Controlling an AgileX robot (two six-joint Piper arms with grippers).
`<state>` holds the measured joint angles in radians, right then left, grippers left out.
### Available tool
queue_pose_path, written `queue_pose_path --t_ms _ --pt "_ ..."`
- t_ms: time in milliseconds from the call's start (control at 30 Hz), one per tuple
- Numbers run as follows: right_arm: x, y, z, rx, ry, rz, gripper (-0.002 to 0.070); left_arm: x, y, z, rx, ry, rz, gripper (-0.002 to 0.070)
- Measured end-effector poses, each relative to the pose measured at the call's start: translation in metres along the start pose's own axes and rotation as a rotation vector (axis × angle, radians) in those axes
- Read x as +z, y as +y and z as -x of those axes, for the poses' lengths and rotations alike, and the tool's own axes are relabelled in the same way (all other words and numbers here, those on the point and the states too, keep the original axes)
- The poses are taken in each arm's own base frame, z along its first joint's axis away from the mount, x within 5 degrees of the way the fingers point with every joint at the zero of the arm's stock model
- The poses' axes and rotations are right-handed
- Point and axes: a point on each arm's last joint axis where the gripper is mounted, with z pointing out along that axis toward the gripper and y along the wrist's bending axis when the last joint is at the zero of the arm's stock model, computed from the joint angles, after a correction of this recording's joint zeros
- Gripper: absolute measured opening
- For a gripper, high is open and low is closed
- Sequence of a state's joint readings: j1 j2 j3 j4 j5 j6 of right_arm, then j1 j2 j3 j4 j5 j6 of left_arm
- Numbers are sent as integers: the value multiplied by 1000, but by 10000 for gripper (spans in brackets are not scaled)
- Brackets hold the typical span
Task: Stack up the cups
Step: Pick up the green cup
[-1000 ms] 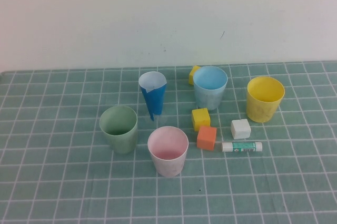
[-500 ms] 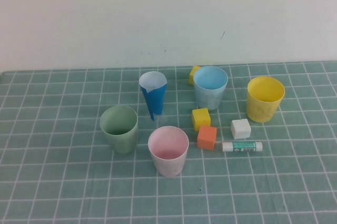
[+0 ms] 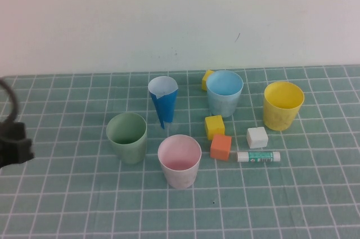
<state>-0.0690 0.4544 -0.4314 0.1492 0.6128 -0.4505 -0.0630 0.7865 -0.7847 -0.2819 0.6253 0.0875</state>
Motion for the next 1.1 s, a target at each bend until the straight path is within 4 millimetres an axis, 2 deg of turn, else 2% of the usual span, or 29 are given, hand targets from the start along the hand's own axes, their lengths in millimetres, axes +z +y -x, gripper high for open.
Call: queue_pose_path --t_ms 67,233,500,600,700,767,833,933,1100 --pt "5 2 0 -26 15 38 -2 26 -2 5 -3 120 -44 -1" --pt "15 10 -10 -96 60 121 -2 84 1 17 -35 271 -90 -1" --pt "17 13 -10 -105 28 138 -2 156 11 33 -46 383 -80 11" --pt "20 13 -13 -96 19 131 -3 178 14 41 -34 400 -82 84" --pt "21 14 -14 -87 18 134 -3 198 15 47 -16 432 -96 238" --pt "21 14 -14 -86 12 131 -3 211 13 48 8 460 -115 374" --pt "21 14 -14 -83 8 131 -3 224 9 48 49 482 -134 449" --pt "22 14 -14 -85 7 131 -2 246 3 40 128 528 -136 490" --pt "22 14 -14 -91 5 130 -2 276 4 22 217 595 -107 501"
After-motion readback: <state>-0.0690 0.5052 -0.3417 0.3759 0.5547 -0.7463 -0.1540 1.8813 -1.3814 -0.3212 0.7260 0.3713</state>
